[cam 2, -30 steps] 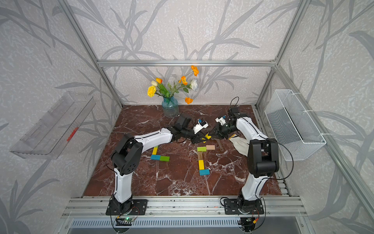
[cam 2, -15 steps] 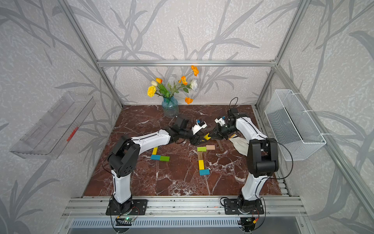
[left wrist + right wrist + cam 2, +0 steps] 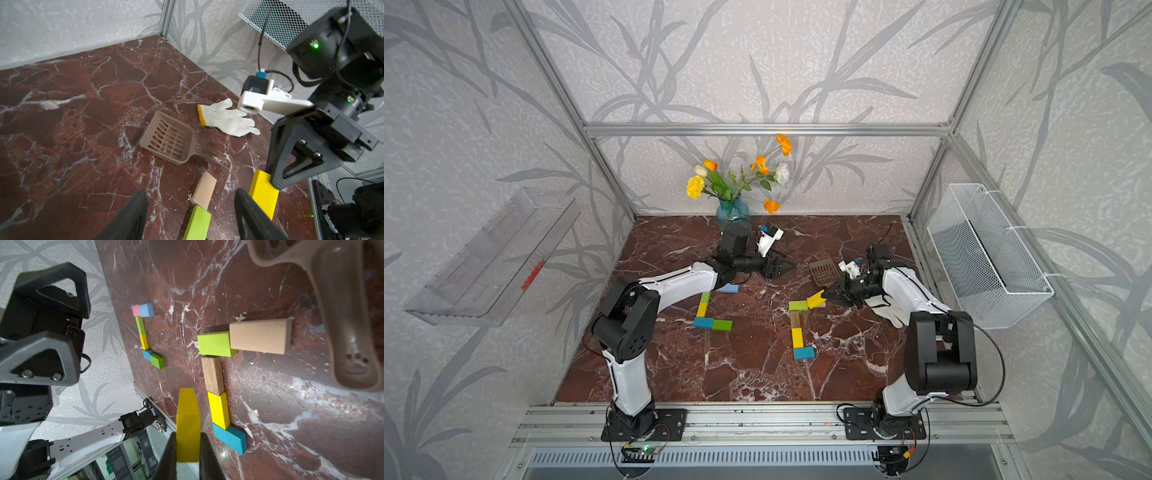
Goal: Assemble the letter c with building blocks
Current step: Pick up the building block from the center of the board, then assemble the building block at the center of the board.
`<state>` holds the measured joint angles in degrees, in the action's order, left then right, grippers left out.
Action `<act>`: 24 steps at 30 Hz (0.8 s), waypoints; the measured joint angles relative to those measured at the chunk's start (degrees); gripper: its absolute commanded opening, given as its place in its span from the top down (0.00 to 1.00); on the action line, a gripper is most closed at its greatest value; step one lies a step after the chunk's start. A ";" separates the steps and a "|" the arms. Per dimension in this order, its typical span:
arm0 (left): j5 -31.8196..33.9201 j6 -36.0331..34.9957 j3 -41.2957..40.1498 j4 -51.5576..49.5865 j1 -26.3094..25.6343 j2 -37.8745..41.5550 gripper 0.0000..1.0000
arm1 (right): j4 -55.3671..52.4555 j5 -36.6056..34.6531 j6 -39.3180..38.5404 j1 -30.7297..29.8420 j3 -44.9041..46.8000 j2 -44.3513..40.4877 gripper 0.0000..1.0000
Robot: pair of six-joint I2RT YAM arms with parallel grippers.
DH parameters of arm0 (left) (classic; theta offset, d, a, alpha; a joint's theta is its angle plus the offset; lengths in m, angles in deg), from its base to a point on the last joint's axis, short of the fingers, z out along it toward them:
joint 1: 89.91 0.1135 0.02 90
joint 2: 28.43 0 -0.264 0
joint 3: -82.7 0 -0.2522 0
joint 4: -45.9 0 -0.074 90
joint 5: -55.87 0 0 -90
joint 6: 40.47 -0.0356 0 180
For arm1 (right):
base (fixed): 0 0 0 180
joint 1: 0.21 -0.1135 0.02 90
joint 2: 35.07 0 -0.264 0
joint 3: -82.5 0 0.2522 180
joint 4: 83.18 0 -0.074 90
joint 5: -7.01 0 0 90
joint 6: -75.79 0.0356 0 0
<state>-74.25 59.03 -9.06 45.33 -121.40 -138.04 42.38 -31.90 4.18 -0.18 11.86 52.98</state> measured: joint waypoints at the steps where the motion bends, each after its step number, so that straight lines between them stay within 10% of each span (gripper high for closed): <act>1: 0.02 0.72 0.00 -0.39 -0.13 0.13 0.32 | 0.96 0.00 0.00 0.09 1.73 -1.09 0.91; 24: -1.33 9.88 -1.49 -12.04 -5.31 1.99 0.29 | 9.99 -9.01 3.63 1.51 28.94 -30.58 0.93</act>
<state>-75.59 68.91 -10.54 33.29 -126.71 -136.05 52.36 -40.90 7.81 1.33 40.80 22.40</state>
